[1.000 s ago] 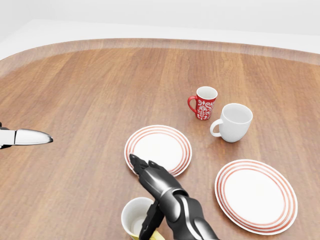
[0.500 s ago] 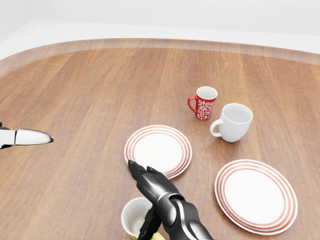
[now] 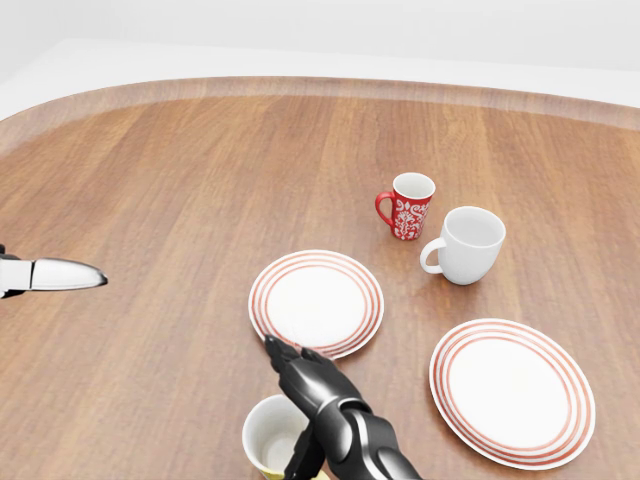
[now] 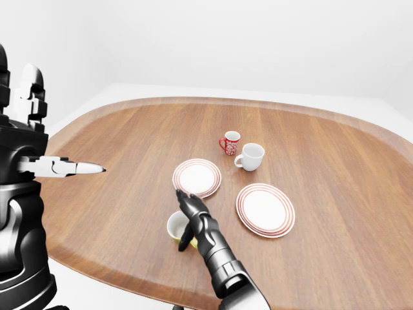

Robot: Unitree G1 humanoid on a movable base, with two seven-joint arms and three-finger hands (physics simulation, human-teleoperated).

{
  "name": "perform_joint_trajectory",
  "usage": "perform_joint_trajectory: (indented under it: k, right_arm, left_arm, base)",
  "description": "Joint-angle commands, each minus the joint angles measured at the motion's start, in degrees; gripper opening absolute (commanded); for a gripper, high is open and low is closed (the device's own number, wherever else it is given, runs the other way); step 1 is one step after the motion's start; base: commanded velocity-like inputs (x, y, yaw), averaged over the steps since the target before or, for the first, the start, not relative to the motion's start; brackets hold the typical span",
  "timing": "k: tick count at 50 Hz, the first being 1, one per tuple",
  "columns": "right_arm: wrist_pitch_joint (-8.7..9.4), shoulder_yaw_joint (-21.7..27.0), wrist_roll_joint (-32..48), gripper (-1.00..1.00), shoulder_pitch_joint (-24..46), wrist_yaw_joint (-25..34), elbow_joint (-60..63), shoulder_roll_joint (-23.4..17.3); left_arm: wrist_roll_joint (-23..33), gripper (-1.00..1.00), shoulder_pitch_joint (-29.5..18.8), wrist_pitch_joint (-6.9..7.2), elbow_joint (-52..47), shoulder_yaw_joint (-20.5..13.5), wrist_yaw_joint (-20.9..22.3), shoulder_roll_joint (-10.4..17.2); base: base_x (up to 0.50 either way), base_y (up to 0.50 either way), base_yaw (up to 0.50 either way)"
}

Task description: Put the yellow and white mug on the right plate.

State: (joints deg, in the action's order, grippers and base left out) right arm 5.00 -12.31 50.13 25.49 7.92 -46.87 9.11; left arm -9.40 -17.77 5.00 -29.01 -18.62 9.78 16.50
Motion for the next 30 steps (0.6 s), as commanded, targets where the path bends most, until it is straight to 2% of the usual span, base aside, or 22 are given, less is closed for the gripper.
perform_joint_trajectory:
  k: [1, 28, 29, 30]
  right_arm:
    - [0.0, 0.2, 0.0, 1.0, 0.6, -0.7, -1.8, -0.1]
    - [0.0, 0.4, -0.2, 0.97, 0.6, -1.5, -4.1, -0.4]
    - [0.0, 0.5, -0.3, 0.29, 0.8, -1.8, -4.6, -0.4]
    - [0.0, 0.4, -0.1, -0.05, 0.7, -1.8, -4.5, -0.4]
  left_arm:
    - [0.0, 1.0, -0.2, 0.0, 0.1, 0.0, 0.0, 0.1]
    - [0.0, 1.0, -0.3, 0.0, 0.6, -0.1, -0.1, 0.2]
    - [0.0, 1.0, -0.3, 0.0, 0.7, -0.1, -0.1, 0.2]
    - [0.0, 1.0, -0.2, 0.0, 0.5, -0.1, -0.1, 0.2]
  base:
    - [0.0, 0.0, 0.0]
    - [0.0, 0.0, 0.0]
    - [0.0, 0.0, 0.0]
    - [0.0, 0.0, 0.0]
